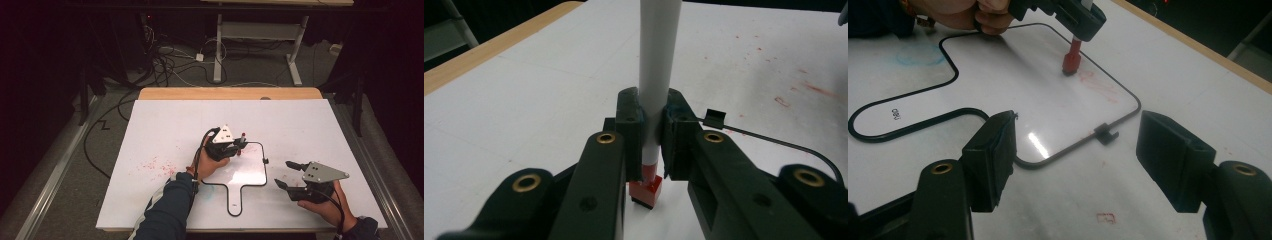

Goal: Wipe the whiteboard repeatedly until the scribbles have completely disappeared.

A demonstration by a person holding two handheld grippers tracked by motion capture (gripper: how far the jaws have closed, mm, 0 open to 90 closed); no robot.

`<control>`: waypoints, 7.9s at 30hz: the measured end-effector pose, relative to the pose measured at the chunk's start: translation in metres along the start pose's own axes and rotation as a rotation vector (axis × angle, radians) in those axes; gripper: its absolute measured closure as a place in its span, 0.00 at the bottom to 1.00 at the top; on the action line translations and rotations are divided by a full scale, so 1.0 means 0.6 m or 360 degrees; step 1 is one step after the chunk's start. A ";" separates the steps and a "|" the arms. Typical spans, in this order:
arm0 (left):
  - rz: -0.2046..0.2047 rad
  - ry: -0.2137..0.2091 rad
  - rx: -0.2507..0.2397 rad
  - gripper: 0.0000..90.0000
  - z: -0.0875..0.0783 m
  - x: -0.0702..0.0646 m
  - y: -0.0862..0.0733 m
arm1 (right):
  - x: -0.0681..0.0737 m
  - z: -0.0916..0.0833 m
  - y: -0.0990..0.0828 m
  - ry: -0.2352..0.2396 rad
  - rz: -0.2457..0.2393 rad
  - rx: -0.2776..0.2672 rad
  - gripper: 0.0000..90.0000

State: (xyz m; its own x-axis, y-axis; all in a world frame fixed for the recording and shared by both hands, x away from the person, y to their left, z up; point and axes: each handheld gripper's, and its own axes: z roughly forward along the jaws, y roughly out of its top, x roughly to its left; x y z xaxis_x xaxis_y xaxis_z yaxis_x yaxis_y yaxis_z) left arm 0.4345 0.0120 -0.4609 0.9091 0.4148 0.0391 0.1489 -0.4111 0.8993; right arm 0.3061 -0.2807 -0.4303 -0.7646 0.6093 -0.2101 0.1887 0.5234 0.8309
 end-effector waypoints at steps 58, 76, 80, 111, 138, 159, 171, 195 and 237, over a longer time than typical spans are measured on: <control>0.0230 -0.0074 0.0037 0.87 0.098 -0.038 0.054 | -0.002 -0.022 -0.012 -0.0024 -0.0023 0.0008 0.37; 0.0118 -0.0015 0.0032 0.88 0.029 -0.002 0.013 | -0.001 -0.021 -0.011 -0.0026 -0.0033 0.0011 0.37; 0.0120 0.0019 0.0037 0.87 0.007 0.003 0.001 | 0.000 -0.021 -0.011 -0.0028 -0.0026 0.0019 0.37; 0.0094 0.0205 0.0054 0.87 -0.086 0.050 -0.051 | 0.002 -0.021 -0.008 -0.0021 -0.0037 0.0016 0.37; 0.0130 0.0114 0.0041 0.87 0.008 0.015 -0.002 | 0.006 -0.017 -0.007 0.0004 -0.0067 0.0034 0.37; 0.0212 -0.0003 0.0052 0.87 0.094 -0.026 0.049 | -0.001 -0.027 -0.012 -0.0017 -0.0055 0.0026 0.37; 0.0081 0.0107 0.0039 0.87 0.010 0.024 -0.002 | -0.001 -0.026 -0.011 -0.0027 -0.0058 0.0023 0.37; 0.0121 0.0095 0.0021 0.87 0.027 0.012 0.005 | 0.003 -0.017 -0.007 0.0000 -0.0067 0.0033 0.37; 0.0058 0.0167 0.0064 0.88 -0.013 0.039 -0.015 | 0.001 -0.025 -0.010 -0.0024 -0.0060 0.0026 0.37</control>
State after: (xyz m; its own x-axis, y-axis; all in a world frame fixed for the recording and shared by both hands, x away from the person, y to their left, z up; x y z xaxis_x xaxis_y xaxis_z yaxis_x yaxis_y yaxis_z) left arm 0.4513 0.0318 -0.4644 0.8688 0.4807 0.1187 0.1339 -0.4590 0.8783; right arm 0.2952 -0.2921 -0.4275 -0.7619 0.5980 -0.2489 0.1703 0.5557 0.8138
